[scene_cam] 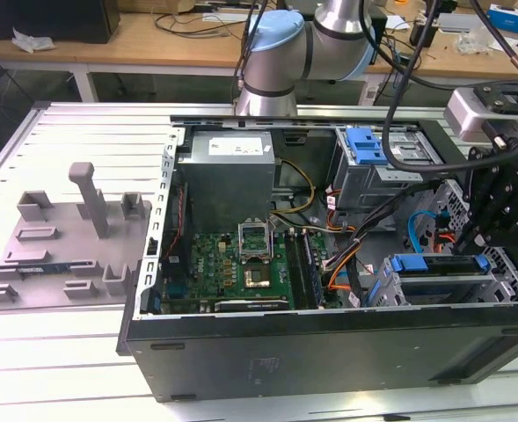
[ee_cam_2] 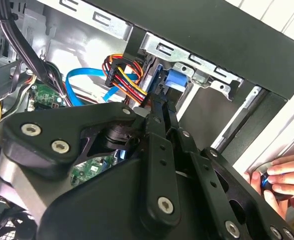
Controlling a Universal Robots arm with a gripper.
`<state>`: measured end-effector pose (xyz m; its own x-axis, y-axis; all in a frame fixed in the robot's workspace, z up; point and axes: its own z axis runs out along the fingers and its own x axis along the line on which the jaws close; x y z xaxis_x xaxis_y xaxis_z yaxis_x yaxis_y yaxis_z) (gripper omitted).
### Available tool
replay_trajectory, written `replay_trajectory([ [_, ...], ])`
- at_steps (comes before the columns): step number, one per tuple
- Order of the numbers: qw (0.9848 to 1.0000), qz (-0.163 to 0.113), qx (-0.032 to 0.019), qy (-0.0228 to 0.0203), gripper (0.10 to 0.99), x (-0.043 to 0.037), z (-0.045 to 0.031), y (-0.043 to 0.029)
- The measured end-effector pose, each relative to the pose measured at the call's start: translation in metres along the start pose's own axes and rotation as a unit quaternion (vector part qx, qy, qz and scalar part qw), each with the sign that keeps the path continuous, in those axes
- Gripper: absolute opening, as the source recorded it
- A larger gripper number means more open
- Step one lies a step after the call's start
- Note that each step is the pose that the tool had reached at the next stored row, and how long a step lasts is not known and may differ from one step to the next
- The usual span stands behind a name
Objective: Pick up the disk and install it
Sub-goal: 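Insert the first disk wire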
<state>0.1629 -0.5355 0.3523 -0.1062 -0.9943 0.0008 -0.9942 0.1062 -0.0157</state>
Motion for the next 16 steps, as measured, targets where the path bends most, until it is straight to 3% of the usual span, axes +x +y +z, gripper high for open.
replay_trajectory([
  [8, 1.0000, 0.003, 0.0000, 0.0006, 0.165, 0.0001, 0.0000, 0.0000],
  [12, 1.0000, 0.005, 0.0009, 0.0051, 0.165, -0.0003, -0.0001, 0.0006],
  [16, 1.0000, 0.008, 0.0018, 0.0052, 0.165, -0.0024, 0.0000, 0.0016],
])
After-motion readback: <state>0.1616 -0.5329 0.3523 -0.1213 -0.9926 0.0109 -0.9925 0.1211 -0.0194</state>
